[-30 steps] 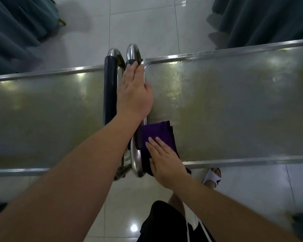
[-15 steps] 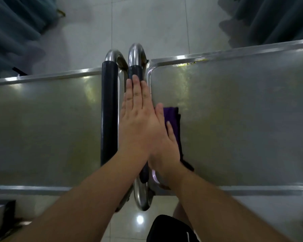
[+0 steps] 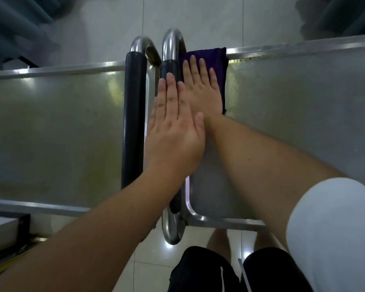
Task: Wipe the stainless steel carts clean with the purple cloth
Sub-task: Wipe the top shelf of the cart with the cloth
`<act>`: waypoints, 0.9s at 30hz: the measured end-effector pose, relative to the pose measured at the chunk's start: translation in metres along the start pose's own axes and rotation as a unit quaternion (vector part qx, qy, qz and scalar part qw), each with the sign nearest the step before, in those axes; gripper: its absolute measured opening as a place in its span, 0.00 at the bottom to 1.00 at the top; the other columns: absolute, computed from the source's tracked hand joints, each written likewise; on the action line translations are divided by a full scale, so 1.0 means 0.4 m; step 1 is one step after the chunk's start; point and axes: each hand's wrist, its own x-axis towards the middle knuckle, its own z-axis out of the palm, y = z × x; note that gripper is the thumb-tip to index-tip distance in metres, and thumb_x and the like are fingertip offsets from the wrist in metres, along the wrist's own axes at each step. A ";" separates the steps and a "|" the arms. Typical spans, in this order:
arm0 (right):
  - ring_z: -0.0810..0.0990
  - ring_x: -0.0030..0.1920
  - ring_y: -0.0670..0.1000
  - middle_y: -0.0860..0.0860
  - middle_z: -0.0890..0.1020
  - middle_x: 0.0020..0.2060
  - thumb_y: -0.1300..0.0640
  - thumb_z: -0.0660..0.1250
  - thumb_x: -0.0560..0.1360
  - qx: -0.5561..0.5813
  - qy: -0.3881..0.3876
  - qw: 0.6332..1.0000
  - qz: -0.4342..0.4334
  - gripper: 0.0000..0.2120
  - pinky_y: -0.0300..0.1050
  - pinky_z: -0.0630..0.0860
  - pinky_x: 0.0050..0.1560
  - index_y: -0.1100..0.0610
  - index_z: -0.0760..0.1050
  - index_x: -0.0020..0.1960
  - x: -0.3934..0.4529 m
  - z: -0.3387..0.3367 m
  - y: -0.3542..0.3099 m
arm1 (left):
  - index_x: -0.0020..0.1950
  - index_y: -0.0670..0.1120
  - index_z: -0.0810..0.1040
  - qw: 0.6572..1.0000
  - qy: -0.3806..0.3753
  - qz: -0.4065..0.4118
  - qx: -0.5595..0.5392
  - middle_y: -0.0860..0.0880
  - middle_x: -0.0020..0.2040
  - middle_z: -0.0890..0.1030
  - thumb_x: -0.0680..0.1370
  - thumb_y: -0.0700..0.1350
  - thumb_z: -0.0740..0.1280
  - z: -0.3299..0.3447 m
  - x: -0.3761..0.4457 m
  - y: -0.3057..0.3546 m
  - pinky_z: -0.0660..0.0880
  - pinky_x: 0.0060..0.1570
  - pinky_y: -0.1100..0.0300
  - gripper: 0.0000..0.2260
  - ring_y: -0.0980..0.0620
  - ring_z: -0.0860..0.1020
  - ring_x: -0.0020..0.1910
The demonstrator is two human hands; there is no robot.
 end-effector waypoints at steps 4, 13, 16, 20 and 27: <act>0.42 0.83 0.57 0.56 0.45 0.84 0.44 0.35 0.79 -0.036 -0.003 0.999 -0.009 0.36 0.59 0.46 0.82 0.57 0.41 0.84 -0.112 0.026 0.019 | 0.86 0.38 0.44 1.000 0.012 0.000 0.022 0.40 0.87 0.41 0.88 0.52 0.45 0.004 0.000 0.009 0.40 0.84 0.50 0.30 0.45 0.40 0.86; 0.45 0.84 0.55 0.52 0.50 0.84 0.41 0.55 0.83 -0.013 -0.007 0.999 -0.047 0.36 0.60 0.51 0.81 0.54 0.49 0.85 -0.644 0.168 0.040 | 0.86 0.39 0.46 0.999 0.029 0.023 0.034 0.42 0.87 0.43 0.88 0.55 0.45 0.002 0.011 0.000 0.35 0.83 0.52 0.30 0.46 0.40 0.86; 0.47 0.84 0.52 0.49 0.49 0.84 0.40 0.55 0.82 -0.018 -0.016 0.999 -0.047 0.36 0.58 0.50 0.81 0.52 0.48 0.85 -0.751 0.187 0.097 | 0.86 0.39 0.47 0.999 0.033 0.020 0.020 0.42 0.87 0.44 0.88 0.55 0.45 0.004 0.013 -0.003 0.28 0.79 0.59 0.31 0.47 0.41 0.86; 0.47 0.83 0.51 0.47 0.49 0.84 0.39 0.54 0.82 -0.024 -0.025 0.998 -0.052 0.36 0.58 0.51 0.80 0.49 0.48 0.85 -0.727 0.183 0.144 | 0.86 0.39 0.48 0.999 0.038 0.026 0.016 0.41 0.87 0.45 0.88 0.55 0.46 0.007 0.010 -0.006 0.32 0.81 0.56 0.31 0.47 0.42 0.86; 0.48 0.83 0.51 0.49 0.54 0.83 0.36 0.53 0.81 -0.051 0.027 0.998 -0.022 0.37 0.56 0.48 0.82 0.50 0.50 0.85 -0.366 0.087 0.214 | 0.86 0.38 0.49 0.998 0.053 0.031 0.018 0.40 0.87 0.47 0.87 0.55 0.45 0.013 0.005 -0.004 0.36 0.82 0.54 0.31 0.46 0.43 0.86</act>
